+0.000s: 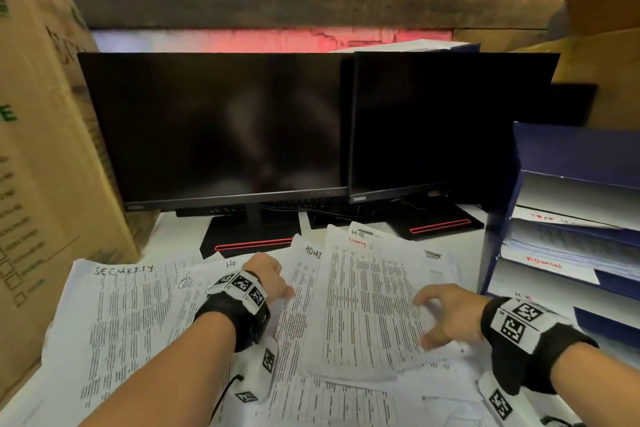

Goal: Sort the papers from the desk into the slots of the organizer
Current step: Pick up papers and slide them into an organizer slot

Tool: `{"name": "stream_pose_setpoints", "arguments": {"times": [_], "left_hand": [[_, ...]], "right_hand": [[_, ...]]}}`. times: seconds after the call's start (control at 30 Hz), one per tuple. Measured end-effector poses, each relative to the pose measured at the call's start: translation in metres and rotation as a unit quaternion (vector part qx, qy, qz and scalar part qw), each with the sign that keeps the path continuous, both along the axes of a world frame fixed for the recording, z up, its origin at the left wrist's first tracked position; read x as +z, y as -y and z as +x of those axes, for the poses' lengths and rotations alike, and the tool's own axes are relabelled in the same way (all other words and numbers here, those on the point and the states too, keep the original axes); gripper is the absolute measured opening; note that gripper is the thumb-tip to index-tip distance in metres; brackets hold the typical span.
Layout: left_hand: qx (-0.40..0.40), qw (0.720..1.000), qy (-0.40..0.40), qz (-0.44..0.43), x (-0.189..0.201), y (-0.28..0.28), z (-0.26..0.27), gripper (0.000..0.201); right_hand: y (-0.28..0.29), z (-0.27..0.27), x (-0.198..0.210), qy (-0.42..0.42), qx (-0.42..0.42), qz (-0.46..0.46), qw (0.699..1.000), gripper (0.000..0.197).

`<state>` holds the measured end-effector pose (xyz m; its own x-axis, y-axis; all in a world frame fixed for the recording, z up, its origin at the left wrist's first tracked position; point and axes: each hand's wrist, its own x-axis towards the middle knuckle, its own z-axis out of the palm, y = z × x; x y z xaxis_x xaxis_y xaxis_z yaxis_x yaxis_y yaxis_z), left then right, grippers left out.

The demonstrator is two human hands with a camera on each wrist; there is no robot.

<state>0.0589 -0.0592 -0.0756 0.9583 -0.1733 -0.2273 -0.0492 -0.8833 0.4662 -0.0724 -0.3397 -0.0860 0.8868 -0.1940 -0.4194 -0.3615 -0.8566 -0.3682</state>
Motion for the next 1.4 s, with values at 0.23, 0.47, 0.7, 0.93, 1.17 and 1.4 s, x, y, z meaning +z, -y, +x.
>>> {"name": "stream_pose_setpoints", "arguments": {"times": [0.23, 0.47, 0.7, 0.93, 1.17, 1.4], "left_hand": [[0.058, 0.977, -0.007, -0.204, 0.001, 0.003, 0.005, 0.011], [0.017, 0.958, -0.061, -0.279, 0.000, 0.016, -0.002, 0.021], [0.069, 0.902, 0.042, -0.424, 0.017, 0.001, -0.008, 0.021], [0.051, 0.839, 0.011, -0.541, 0.043, -0.008, -0.031, 0.019], [0.038, 0.836, 0.044, -0.545, 0.049, 0.011, -0.050, 0.020], [-0.004, 0.833, 0.022, -0.553, 0.046, 0.056, -0.081, 0.017]], "right_hand": [[0.003, 0.002, 0.008, -0.040, 0.043, -0.023, 0.998, 0.085], [-0.003, 0.002, 0.005, -0.055, 0.043, 0.036, 0.997, 0.077], [-0.014, 0.006, 0.024, 0.163, -0.067, 0.196, 0.965, 0.050], [-0.020, -0.008, 0.034, 0.275, -0.128, 0.228, 0.925, 0.017], [0.000, -0.053, 0.039, 0.356, -0.230, 0.230, 0.876, 0.016], [0.044, -0.121, 0.017, 0.255, -0.240, 0.174, 0.920, 0.027]]}}
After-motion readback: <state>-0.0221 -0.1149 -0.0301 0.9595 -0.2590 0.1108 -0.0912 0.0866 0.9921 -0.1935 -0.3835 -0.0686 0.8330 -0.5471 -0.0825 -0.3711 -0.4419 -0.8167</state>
